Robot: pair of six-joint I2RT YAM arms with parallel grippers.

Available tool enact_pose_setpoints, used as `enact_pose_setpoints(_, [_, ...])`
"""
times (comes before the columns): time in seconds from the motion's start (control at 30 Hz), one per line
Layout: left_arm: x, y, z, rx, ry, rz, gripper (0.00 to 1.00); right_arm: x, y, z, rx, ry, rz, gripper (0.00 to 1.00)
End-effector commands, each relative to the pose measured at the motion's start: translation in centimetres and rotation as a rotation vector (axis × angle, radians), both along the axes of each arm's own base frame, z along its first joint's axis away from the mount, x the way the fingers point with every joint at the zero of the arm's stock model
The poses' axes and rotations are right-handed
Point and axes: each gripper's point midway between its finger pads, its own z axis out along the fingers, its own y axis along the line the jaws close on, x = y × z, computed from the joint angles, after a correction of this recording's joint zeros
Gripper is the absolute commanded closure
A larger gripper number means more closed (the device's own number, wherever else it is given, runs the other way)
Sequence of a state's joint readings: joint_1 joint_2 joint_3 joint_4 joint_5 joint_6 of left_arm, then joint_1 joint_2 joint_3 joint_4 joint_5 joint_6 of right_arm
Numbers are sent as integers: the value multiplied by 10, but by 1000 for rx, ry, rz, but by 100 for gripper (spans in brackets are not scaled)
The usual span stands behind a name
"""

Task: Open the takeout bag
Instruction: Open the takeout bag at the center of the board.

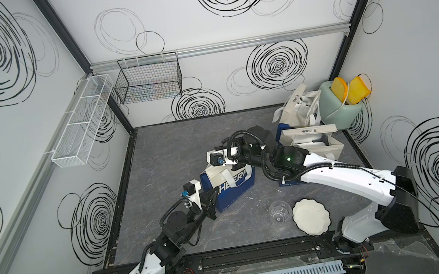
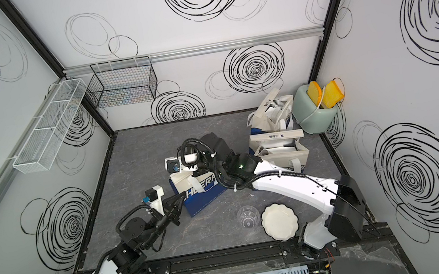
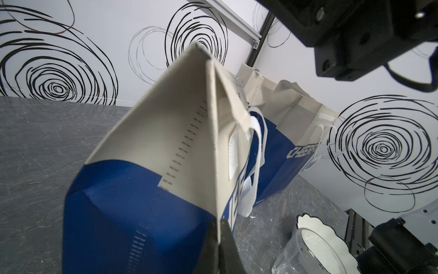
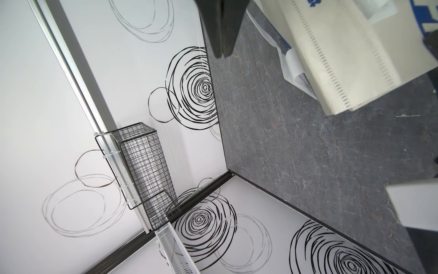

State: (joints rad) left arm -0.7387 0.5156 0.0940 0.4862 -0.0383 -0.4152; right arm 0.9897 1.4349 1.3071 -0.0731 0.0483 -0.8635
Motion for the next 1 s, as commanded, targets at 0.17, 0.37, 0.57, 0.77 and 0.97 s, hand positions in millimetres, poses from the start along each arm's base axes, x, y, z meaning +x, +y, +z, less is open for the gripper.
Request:
enact_pose_setpoints(0.17, [0, -2, 14, -26, -23, -4, 100, -24, -29, -7, 28, -16, 61, 69])
enact_pose_setpoints(0.37, [0, -2, 12, -24, -21, -4, 100, -26, -37, -37, -54, -38, 58, 63])
enact_pose_setpoints(0.57, [0, -2, 13, -25, -22, -4, 100, -22, -36, -53, -98, -43, 39, 63])
enact_pose_setpoints(0.77, [1, -2, 11, -22, -21, -3, 100, -20, -33, -69, -149, -55, 36, 59])
enact_pose_setpoints(0.97, [1, -2, 12, -23, -22, -4, 100, -14, -27, -76, -164, -71, 13, 57])
